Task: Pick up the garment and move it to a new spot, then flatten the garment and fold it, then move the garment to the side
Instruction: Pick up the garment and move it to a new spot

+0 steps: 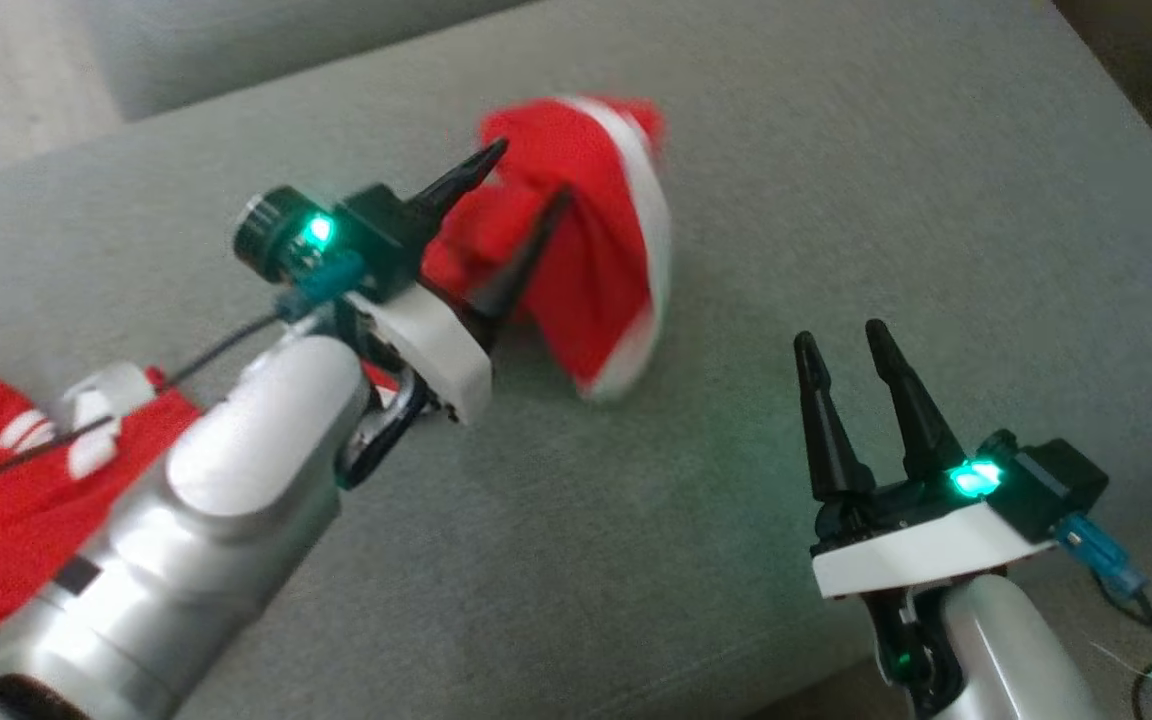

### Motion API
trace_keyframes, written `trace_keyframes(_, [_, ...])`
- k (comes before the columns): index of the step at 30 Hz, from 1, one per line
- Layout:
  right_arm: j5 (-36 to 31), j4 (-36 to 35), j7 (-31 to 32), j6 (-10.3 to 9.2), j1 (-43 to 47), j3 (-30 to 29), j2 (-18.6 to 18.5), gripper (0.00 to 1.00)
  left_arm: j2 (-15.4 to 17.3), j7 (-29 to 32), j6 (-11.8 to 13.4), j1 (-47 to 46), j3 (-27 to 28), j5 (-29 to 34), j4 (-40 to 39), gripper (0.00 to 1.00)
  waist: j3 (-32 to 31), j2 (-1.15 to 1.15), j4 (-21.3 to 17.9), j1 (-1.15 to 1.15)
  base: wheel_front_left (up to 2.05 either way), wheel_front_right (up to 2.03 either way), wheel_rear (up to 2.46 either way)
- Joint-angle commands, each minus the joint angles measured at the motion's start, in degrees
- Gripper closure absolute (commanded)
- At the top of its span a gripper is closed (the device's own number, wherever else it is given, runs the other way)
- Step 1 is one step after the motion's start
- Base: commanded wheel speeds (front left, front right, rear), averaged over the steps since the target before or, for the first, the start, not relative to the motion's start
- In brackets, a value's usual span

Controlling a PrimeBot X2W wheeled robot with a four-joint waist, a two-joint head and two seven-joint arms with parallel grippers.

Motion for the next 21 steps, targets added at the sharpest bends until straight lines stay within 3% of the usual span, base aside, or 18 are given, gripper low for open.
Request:
trace_keyframes(1, [0.5, -2.3, -0.6, -0.04, -2.2, 1.1, -0.1, 0.00, 1.1, -1.0, -0.3, -2.2, 1.5, 0.8, 0.0, 0.00, 2.2, 0.00, -2.0, -0.01, 0.00, 0.00, 0.00])
trace_keyframes(5, [0.5, -2.4, -0.6, -0.04, -2.0, 0.1, -0.1, 0.00, 0.3, -3.0, -0.3, -1.7, 0.9, 1.3, 2.8, 0.00, 2.0, 0.00, -0.8, -0.01, 0.00, 0.00, 0.00])
trace_keyframes(10, [-0.3, -1.9, -0.6, -0.04, -1.5, -1.3, -0.1, 0.00, 0.6, -7.3, 1.4, -1.4, 2.9, 0.9, 5.5, 0.00, -0.3, 0.00, 3.8, -0.01, 0.00, 0.00, 0.00])
trace_keyframes(16, [-1.1, -0.7, -0.6, -0.04, -0.2, -3.0, -0.1, 0.00, 3.7, -10.4, 4.8, 2.2, 7.2, 0.0, 4.3, 0.00, -4.4, 0.00, 11.1, -0.01, 0.00, 0.00, 0.00])
trace_keyframes(21, [-1.9, -0.6, -0.6, -0.04, 1.0, -3.3, -0.1, 0.00, 7.2, -11.0, 8.1, 10.2, 10.5, 0.2, -1.7, 0.00, -6.9, 0.00, 16.3, -0.01, 0.00, 0.00, 0.00])
